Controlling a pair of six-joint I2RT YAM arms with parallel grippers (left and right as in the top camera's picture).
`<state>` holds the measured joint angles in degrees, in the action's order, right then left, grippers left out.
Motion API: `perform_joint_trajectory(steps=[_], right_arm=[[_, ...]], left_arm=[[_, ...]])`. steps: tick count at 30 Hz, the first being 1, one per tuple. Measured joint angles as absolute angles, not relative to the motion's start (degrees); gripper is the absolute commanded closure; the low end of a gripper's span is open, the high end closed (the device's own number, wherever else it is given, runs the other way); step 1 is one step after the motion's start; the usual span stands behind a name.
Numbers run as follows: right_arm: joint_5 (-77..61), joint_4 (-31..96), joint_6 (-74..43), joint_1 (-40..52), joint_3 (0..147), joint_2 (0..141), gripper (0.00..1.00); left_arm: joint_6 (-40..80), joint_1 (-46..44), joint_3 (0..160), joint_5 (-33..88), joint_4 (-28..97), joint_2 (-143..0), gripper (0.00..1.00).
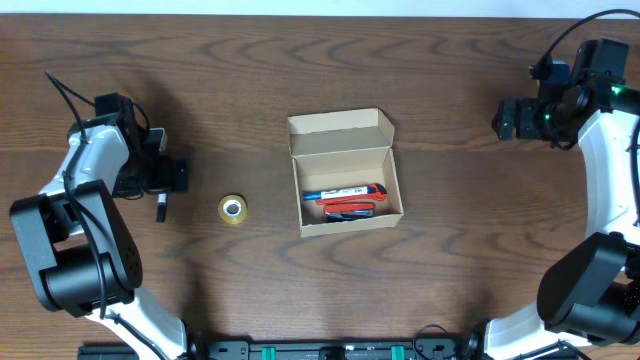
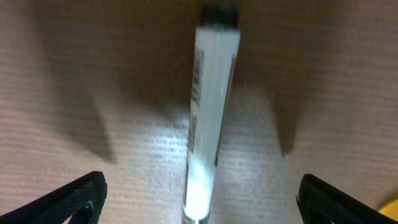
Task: Pack container
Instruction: 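Lower the left gripper over the white marker and close on it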
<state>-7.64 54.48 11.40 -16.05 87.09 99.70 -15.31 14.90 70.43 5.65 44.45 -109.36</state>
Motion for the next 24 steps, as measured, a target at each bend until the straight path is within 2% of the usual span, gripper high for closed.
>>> perform_joint_trajectory(steps=[24], right_arm=[[-7.64,53.89,11.42,-16.05,87.07,99.7,0.01]], left_arm=[[-15.73,14.9,66.85,5.61,39.27,-109.34,0.0]])
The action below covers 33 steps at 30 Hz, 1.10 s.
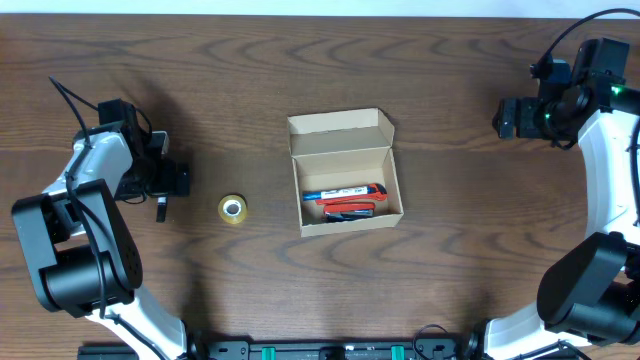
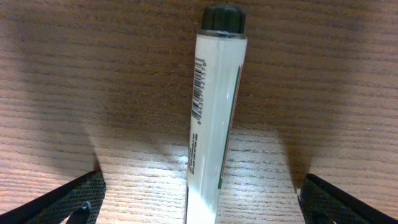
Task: Pack container
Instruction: 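Lower the left gripper over the white marker and close on it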
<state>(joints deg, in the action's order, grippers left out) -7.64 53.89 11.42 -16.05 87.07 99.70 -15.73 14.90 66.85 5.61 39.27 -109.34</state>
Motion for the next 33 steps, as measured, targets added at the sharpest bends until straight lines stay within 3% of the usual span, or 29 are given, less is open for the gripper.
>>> perform_joint_trajectory(steps=[5,16,19,23,26,33], right_arm=[[-7.64,53.91,11.4,-16.05,87.07,99.7,0.01],[-7.64,53.95,11.4,-16.05,87.05,99.7,0.01],[-7.64,53.95,11.4,-16.05,87.05,99.7,0.01],[-7.64,53.98,11.4,-16.05,87.05,99.7,0.01],[-7.64,53.98,11.4,-16.05,87.05,99.7,0.01],[-7.64,53.98,11.4,-16.05,87.05,99.7,0.01]], left_arm=[[-15.73,14.9,66.59,5.54,38.74,-109.27,0.0],[-15.51,14.96,66.59,5.5,38.5,-109.47,0.49],[-14.83,14.96,66.59,5.8,38.68,-109.47,0.68],[-13.82,14.96,66.63,6.79,39.9,-109.47,0.78],[-12.4,14.96,66.63,7.62,40.53,-109.47,0.94],[-7.29,14.96,66.67,10.26,41.56,-109.51,0.94]])
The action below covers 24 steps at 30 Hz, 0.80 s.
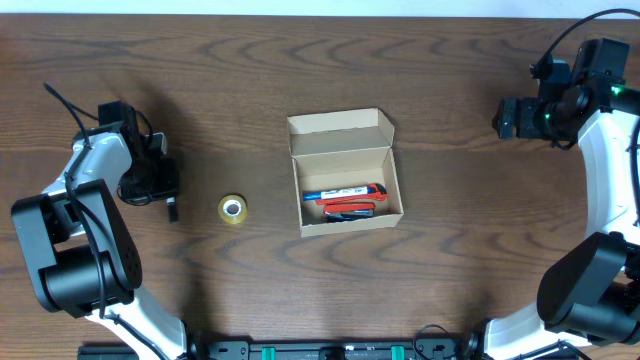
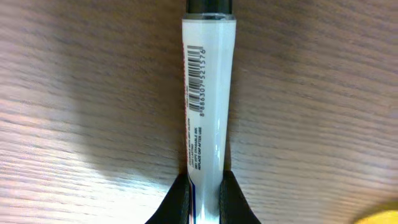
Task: Pack container
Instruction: 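Lower the left gripper over the white marker and close on it, then carry the white marker into the box and release it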
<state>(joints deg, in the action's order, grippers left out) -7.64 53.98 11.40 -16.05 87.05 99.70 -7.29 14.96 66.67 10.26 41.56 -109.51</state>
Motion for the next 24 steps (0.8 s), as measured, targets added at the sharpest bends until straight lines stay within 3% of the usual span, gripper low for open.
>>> perform_joint_trajectory(steps=[11,24], right_arm=[[-7.64,54.5,11.4,-16.05,87.02,99.7,0.01],[-7.64,55.0,11.4,-16.05,87.02,99.7,0.01]], left_arm=[[-6.9,12.97,73.23,22.96,51.16,-112.07,0.94],[-20.16,-8.69,87.31,18.44,55.77,-105.62,0.94]])
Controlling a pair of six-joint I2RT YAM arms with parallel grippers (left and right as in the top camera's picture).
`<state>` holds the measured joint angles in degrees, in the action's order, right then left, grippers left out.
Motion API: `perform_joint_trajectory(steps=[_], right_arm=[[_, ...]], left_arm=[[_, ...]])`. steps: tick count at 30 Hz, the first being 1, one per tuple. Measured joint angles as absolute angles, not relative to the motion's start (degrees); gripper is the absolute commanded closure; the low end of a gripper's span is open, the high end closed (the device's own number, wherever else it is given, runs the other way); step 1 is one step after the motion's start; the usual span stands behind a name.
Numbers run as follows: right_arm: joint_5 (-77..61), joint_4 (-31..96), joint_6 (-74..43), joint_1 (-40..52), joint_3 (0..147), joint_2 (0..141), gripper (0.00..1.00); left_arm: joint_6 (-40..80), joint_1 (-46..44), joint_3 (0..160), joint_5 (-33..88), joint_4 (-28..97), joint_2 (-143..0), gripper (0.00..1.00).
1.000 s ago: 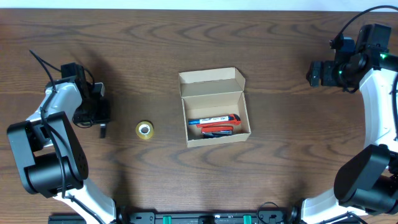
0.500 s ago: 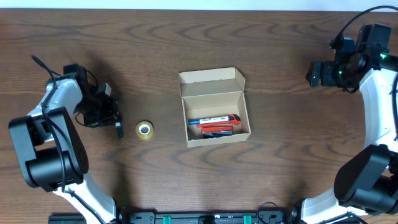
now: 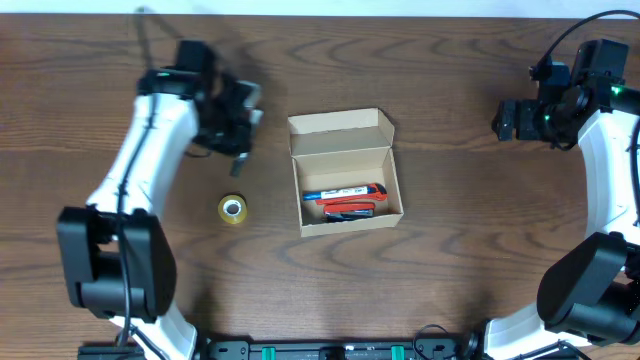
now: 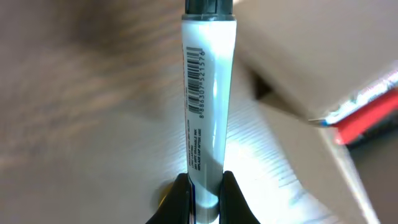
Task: Pack container
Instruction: 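Carry the white marker into the box and release it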
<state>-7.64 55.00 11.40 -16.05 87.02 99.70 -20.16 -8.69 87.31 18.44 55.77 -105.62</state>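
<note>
The open cardboard box stands mid-table with its lid flap folded back; red and blue pens lie inside, also seen as pens at the right of the left wrist view. My left gripper is shut on a white marker with a barcode and a black cap. It holds the marker above the table, just left of the box's back left corner. The fingers pinch the marker's lower end. My right gripper hangs far to the right of the box; its jaws are too small to read.
A small roll of yellow tape lies on the wooden table, left of the box and in front of my left gripper. The left arm stretches across the table's left part.
My left gripper, shut on the marker at the table's far left, is now up and to the right beside the box, the marker still in it. The right arm has not moved.
My left gripper stood open at the far left with the marker lying between its fingers. It was lower around the marker, still open. Then it was shut on the marker, and now holds it beside the box.
</note>
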Motion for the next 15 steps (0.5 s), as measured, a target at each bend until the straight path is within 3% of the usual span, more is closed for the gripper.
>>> perform_joint_trajectory(steps=[15], right_arm=[[-7.62,55.22,11.4,-16.05,87.02,99.7,0.01]], left_arm=[[-36.84,-35.9,88.86,4.73,55.88,-105.21,0.94]])
